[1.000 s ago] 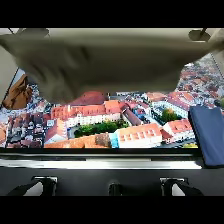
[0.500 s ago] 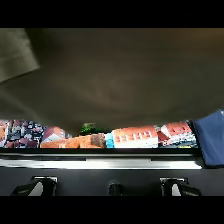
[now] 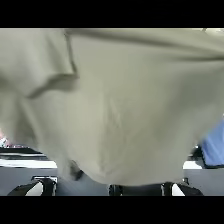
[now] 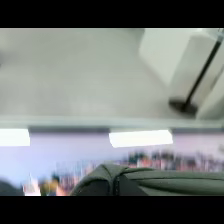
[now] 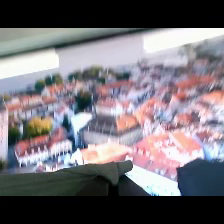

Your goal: Fold the shirts.

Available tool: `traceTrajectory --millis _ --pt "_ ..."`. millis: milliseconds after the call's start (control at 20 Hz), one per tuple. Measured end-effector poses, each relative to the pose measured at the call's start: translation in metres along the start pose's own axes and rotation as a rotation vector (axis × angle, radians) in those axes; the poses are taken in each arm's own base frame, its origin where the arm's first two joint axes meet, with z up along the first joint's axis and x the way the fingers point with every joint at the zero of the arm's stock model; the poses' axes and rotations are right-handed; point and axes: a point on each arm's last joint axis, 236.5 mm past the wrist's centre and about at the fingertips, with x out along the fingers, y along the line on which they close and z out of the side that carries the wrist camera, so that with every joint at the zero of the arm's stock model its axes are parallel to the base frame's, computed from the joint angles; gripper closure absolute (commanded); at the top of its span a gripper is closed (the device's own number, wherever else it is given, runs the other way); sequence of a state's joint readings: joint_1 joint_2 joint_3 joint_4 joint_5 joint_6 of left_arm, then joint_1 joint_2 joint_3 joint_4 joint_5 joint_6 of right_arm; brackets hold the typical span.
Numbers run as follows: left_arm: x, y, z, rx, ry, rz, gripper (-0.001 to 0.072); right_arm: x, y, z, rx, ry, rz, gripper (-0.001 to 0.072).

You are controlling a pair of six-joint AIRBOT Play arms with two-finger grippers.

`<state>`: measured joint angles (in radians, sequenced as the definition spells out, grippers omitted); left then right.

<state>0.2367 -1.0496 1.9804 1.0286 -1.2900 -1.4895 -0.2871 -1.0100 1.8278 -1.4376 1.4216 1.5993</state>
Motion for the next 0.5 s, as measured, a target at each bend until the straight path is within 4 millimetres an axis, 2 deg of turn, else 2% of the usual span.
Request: traceTrajectory --millis 100,250,350,450,500 --pt "0.074 0.039 -0.072 -0.073 0.255 0.006 0.0680 0.082 -0.008 -0.044 0.028 0.261 0.011 0.0673" --pt "0.164 0.085 -0.195 -0.185 0.561 0.023 0.0680 0.180 -0.012 -0.104 0.079 0.530 0.032 0.0672" --pt "0.205 0.101 -0.260 -0.244 0.684 0.024 0.0680 0.232 -0.004 -0.130 0.094 0.594 0.051 0.0671" --pt "0.237 0.108 -0.307 -0.285 0.745 0.018 0.0680 0.277 0.007 -0.145 0.098 0.595 0.062 0.0671" --pt "0.250 0.110 -0.321 -0.293 0.749 0.014 0.0680 0.296 0.014 -0.147 0.104 0.574 0.070 0.0671"
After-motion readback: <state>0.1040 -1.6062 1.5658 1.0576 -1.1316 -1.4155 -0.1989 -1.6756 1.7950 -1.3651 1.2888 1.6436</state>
